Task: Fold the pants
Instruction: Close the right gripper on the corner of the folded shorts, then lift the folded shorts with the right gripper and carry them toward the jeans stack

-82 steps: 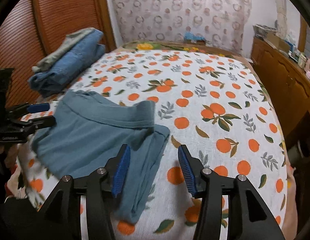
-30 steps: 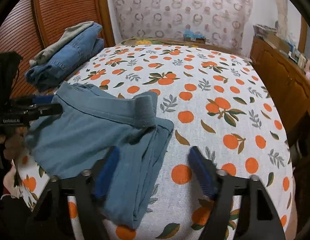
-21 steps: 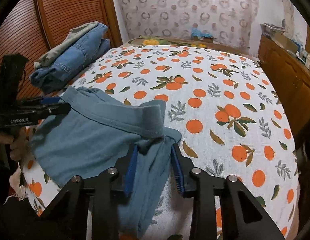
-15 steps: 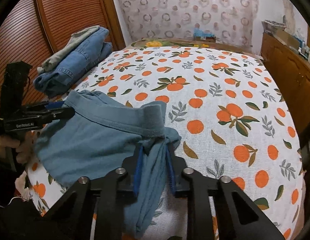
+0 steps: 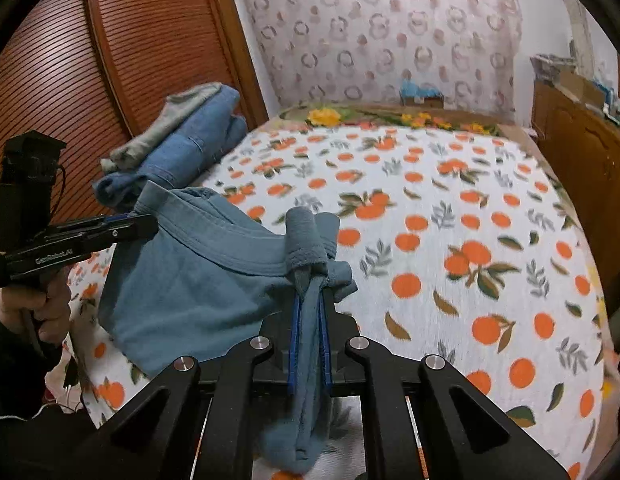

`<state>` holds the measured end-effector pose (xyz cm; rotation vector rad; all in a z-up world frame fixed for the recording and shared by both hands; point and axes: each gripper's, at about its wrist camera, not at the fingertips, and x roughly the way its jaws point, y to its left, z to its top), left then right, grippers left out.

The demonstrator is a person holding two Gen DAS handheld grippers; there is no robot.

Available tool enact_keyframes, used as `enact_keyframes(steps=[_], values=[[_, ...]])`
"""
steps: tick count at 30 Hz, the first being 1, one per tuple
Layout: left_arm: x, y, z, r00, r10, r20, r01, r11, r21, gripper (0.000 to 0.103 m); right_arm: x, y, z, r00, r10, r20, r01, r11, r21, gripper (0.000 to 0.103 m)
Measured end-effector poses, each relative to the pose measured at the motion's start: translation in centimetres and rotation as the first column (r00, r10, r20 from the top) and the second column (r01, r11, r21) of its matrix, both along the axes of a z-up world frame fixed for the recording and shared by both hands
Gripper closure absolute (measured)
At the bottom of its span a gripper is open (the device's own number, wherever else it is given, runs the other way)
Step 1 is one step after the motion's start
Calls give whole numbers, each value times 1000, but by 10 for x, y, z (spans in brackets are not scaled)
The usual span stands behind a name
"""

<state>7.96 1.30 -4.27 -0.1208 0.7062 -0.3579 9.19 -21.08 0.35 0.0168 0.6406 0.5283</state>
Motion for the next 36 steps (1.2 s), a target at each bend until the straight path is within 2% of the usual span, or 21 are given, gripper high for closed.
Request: enact_keyframes(steps=[8, 19, 28, 36], values=[[-9, 7, 33, 995, 20, 95, -20, 1000, -6, 83, -12, 1, 28, 996, 12, 89, -12, 1000, 0, 95], [1, 25, 63, 984, 62, 165, -61, 998, -10, 83, -10, 12, 62, 982, 45, 185, -45, 999, -3, 95], [14, 39, 73, 978, 95, 188, -95, 995, -9, 83, 11, 24, 77, 970, 84, 226, -85, 996, -5, 95], [15, 63, 81, 967, 150, 206, -148, 989, -21, 83, 51, 40, 85, 960, 143, 242, -146, 989, -5, 95]])
